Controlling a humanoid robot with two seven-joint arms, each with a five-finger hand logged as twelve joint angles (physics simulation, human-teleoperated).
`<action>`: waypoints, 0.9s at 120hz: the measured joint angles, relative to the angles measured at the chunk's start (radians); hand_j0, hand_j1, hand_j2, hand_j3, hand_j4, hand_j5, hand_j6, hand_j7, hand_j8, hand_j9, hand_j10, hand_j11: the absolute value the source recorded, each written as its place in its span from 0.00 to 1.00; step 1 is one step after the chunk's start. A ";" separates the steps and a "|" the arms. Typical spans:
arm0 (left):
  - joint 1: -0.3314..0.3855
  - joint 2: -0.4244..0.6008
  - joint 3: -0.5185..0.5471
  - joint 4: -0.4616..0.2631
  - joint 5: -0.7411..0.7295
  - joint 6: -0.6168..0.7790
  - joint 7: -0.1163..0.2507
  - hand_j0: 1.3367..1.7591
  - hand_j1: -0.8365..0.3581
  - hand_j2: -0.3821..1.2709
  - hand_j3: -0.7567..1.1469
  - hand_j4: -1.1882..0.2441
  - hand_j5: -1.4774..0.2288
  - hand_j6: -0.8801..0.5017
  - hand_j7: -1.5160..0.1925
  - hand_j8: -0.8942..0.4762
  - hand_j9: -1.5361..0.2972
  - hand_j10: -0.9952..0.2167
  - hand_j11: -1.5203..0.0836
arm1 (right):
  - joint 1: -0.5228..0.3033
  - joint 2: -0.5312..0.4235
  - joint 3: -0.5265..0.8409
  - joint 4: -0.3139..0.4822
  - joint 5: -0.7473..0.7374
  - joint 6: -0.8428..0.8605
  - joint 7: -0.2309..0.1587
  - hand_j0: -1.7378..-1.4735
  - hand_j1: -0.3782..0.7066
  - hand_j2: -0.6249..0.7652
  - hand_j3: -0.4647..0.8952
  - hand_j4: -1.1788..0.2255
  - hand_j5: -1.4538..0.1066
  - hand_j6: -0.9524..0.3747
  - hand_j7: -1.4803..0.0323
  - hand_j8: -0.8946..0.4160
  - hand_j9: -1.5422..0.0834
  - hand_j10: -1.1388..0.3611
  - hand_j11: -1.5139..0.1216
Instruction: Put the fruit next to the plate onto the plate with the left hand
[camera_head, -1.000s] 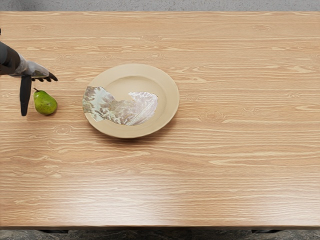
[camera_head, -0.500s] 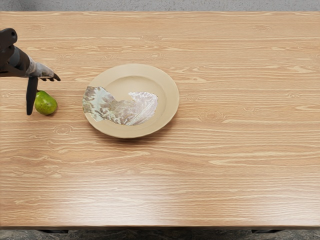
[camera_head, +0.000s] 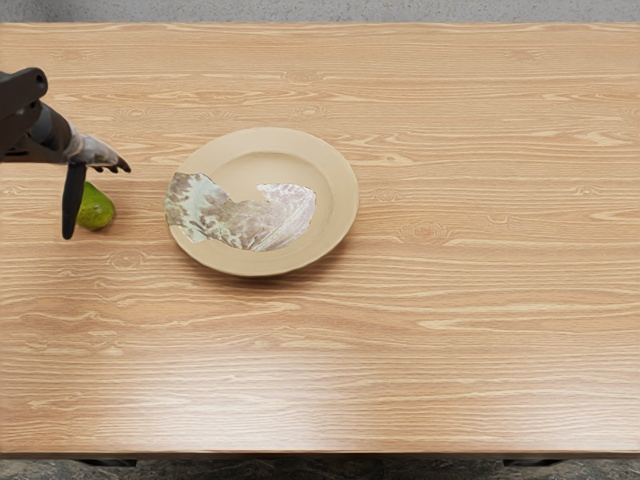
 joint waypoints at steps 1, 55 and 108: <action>0.000 0.000 0.000 0.000 0.000 0.000 0.000 0.76 0.99 0.23 0.40 0.83 0.87 0.64 0.89 0.65 0.84 0.82 0.95 | 0.000 0.000 0.000 0.000 0.000 0.000 0.000 0.30 0.05 0.45 0.34 0.82 0.91 0.70 0.96 0.66 0.93 0.74 0.91; 0.014 0.001 0.008 -0.036 0.005 0.026 -0.002 0.76 0.95 0.24 0.40 0.80 0.84 0.61 0.86 0.62 0.81 0.79 0.92 | 0.000 0.000 0.000 0.000 0.000 0.000 0.000 0.30 0.05 0.45 0.34 0.82 0.91 0.70 0.96 0.66 0.93 0.74 0.91; 0.021 0.000 0.032 -0.038 0.063 0.058 -0.002 0.76 0.87 0.25 0.40 0.74 0.77 0.55 0.79 0.56 0.75 0.72 0.85 | 0.000 0.000 0.000 0.000 0.000 0.000 0.000 0.30 0.05 0.45 0.34 0.82 0.91 0.70 0.96 0.66 0.93 0.74 0.91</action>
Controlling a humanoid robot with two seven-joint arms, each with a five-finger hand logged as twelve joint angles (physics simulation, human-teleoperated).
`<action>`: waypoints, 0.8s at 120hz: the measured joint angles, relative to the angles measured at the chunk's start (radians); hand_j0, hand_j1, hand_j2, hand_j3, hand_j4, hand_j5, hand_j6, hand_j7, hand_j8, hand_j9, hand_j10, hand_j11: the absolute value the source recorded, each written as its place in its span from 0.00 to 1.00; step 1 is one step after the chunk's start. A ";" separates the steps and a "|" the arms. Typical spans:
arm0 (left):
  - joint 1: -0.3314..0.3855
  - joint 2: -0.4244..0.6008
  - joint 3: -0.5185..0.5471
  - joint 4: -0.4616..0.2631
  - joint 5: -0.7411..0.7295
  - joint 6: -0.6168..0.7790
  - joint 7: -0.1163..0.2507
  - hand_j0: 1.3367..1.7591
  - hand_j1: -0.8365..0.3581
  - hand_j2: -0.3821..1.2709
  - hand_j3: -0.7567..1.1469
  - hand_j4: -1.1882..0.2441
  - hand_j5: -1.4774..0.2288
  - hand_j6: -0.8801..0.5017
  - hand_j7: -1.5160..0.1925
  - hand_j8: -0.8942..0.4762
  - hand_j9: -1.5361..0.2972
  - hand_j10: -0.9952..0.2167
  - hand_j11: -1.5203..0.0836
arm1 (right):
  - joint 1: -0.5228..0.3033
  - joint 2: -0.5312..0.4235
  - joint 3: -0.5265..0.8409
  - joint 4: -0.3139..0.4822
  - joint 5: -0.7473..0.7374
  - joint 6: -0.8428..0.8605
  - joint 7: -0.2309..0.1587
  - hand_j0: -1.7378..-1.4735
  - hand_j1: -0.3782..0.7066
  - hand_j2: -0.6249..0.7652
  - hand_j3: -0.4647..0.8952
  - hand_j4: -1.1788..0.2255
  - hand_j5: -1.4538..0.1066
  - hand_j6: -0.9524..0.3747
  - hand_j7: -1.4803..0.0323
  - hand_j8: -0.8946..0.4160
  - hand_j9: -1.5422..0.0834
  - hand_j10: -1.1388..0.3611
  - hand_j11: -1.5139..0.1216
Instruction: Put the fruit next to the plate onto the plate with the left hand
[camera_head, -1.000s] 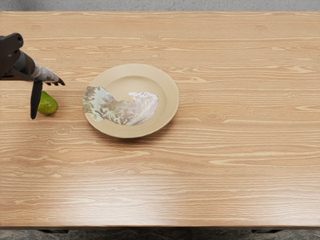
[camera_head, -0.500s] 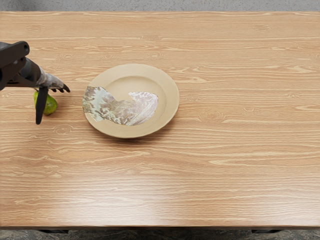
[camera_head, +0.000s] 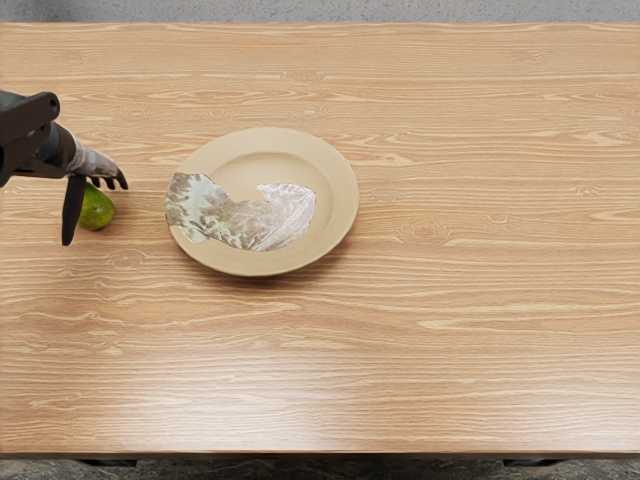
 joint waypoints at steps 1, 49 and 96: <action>0.000 0.000 0.000 0.000 0.000 0.000 0.000 0.76 0.87 0.25 0.40 0.74 0.77 0.54 0.79 0.56 0.75 0.72 0.85 | 0.000 0.000 0.000 0.000 0.000 0.000 0.000 0.30 0.05 0.45 0.34 0.82 0.91 0.70 0.96 0.66 0.93 0.74 0.91; 0.006 0.000 0.011 0.002 0.008 0.003 0.000 0.76 0.77 0.26 0.40 0.66 0.70 0.46 0.72 0.48 0.68 0.62 0.76 | 0.000 0.000 0.000 0.000 0.000 0.000 0.000 0.30 0.05 0.45 0.34 0.82 0.91 0.70 0.96 0.66 0.93 0.74 0.91; 0.019 -0.002 0.010 0.007 0.001 0.068 0.000 0.76 0.71 0.27 0.40 0.63 0.65 0.43 0.67 0.44 0.64 0.58 0.72 | 0.000 0.000 0.000 0.000 0.000 0.000 0.000 0.30 0.05 0.45 0.34 0.82 0.91 0.70 0.96 0.66 0.93 0.74 0.91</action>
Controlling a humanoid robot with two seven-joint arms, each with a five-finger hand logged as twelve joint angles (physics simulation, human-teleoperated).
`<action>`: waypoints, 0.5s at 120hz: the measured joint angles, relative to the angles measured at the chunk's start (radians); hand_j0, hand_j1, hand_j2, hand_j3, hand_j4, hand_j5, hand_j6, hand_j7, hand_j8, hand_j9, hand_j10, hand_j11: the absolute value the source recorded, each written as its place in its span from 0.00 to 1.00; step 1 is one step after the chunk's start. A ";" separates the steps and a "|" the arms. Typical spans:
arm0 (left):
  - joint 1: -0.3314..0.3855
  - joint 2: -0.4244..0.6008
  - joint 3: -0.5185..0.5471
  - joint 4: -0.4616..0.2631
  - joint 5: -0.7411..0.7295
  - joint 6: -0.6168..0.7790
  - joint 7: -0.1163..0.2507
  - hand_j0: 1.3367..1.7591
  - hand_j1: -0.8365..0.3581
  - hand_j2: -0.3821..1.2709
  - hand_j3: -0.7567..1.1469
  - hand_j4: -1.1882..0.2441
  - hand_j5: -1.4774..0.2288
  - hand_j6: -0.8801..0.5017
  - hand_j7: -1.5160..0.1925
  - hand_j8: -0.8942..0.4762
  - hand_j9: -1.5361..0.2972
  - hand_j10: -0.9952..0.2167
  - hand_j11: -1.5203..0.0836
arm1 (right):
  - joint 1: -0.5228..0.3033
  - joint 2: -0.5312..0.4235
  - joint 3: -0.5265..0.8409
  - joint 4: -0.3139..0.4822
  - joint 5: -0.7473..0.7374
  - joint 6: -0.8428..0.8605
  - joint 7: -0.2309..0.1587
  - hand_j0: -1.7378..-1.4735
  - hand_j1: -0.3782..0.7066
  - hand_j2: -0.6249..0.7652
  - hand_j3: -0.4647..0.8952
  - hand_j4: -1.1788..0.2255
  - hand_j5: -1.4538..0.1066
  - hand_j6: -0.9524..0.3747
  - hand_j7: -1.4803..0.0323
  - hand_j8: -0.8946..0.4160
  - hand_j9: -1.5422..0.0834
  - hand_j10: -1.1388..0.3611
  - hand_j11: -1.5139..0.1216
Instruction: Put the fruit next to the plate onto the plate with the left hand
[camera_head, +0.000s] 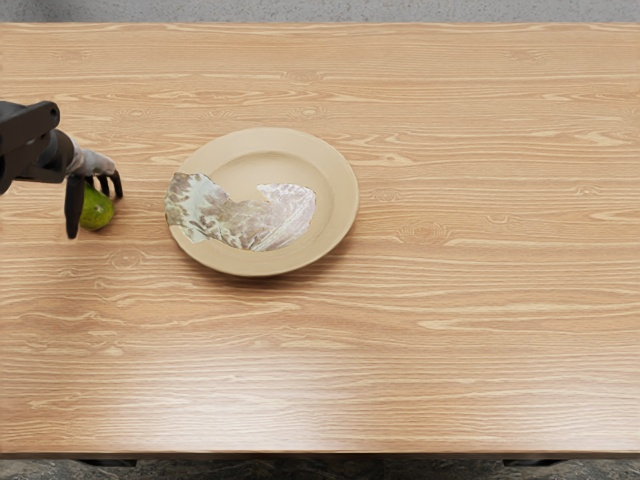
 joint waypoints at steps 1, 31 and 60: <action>0.000 0.000 0.000 0.000 0.000 0.001 0.000 0.76 0.71 0.27 0.40 0.63 0.65 0.43 0.67 0.44 0.64 0.58 0.72 | 0.000 0.000 0.000 0.000 0.000 0.000 0.000 0.30 0.05 0.45 0.34 0.82 0.91 0.70 0.96 0.66 0.93 0.74 0.91; -0.004 0.014 -0.001 -0.022 -0.007 0.013 -0.002 0.76 0.65 0.27 0.40 0.59 0.60 0.39 0.62 0.40 0.59 0.53 0.67 | 0.000 0.000 0.000 0.000 0.000 0.000 0.000 0.30 0.05 0.45 0.34 0.82 0.91 0.70 0.96 0.66 0.93 0.74 0.91; -0.008 0.041 -0.002 -0.055 -0.011 0.016 -0.004 0.76 0.62 0.28 0.40 0.57 0.59 0.38 0.61 0.38 0.58 0.51 0.65 | 0.000 0.000 0.000 0.000 0.000 0.000 0.000 0.30 0.05 0.45 0.34 0.82 0.91 0.70 0.96 0.66 0.93 0.74 0.91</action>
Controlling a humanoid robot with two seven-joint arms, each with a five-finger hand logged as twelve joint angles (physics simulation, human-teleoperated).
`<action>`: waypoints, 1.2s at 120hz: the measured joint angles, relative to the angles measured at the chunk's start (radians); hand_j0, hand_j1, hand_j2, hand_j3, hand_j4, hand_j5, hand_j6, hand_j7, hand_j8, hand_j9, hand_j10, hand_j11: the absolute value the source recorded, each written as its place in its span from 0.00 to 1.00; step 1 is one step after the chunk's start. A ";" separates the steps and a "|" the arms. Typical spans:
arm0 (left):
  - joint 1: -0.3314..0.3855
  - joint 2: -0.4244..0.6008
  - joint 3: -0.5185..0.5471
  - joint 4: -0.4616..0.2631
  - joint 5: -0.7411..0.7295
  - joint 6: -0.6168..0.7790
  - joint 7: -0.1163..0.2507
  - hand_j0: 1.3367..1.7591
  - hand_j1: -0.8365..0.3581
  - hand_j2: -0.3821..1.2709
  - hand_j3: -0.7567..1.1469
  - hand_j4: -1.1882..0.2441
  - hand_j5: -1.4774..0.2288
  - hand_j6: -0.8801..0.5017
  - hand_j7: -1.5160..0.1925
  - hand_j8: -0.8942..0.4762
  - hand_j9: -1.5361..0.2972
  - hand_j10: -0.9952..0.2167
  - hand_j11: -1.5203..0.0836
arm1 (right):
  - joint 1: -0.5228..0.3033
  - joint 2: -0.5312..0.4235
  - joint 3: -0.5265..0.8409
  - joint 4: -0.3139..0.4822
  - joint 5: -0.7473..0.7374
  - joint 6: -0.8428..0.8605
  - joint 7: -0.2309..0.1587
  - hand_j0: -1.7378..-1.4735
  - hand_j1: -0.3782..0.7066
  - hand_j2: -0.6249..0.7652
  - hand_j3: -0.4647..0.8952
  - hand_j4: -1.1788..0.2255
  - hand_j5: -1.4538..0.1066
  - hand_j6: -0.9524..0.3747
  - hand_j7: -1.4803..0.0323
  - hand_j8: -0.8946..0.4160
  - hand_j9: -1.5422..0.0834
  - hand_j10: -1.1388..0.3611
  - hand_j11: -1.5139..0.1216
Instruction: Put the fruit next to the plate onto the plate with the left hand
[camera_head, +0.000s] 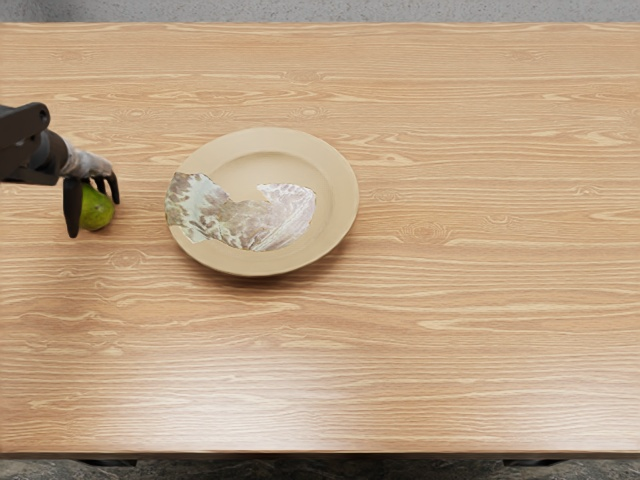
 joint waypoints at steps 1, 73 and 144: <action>0.000 0.000 0.000 -0.001 0.000 0.000 0.000 0.76 0.62 0.28 0.40 0.56 0.59 0.38 0.60 0.38 0.57 0.51 0.65 | 0.000 0.000 0.000 0.000 0.000 0.000 0.000 0.30 0.05 0.45 0.34 0.82 0.91 0.70 0.96 0.66 0.93 0.74 0.91; 0.002 0.017 0.000 -0.024 -0.003 0.043 -0.002 0.76 0.53 0.29 0.40 0.50 0.51 0.33 0.53 0.32 0.51 0.44 0.57 | 0.000 0.000 0.000 0.000 0.000 0.000 0.000 0.30 0.05 0.45 0.34 0.82 0.91 0.70 0.96 0.66 0.93 0.74 0.91; 0.001 0.030 0.003 -0.057 -0.018 0.040 -0.001 0.75 0.50 0.48 0.40 0.38 0.38 0.32 0.40 0.30 0.38 0.30 0.42 | 0.000 0.000 0.000 0.000 0.000 0.000 0.000 0.30 0.05 0.45 0.34 0.82 0.91 0.70 0.96 0.66 0.93 0.74 0.91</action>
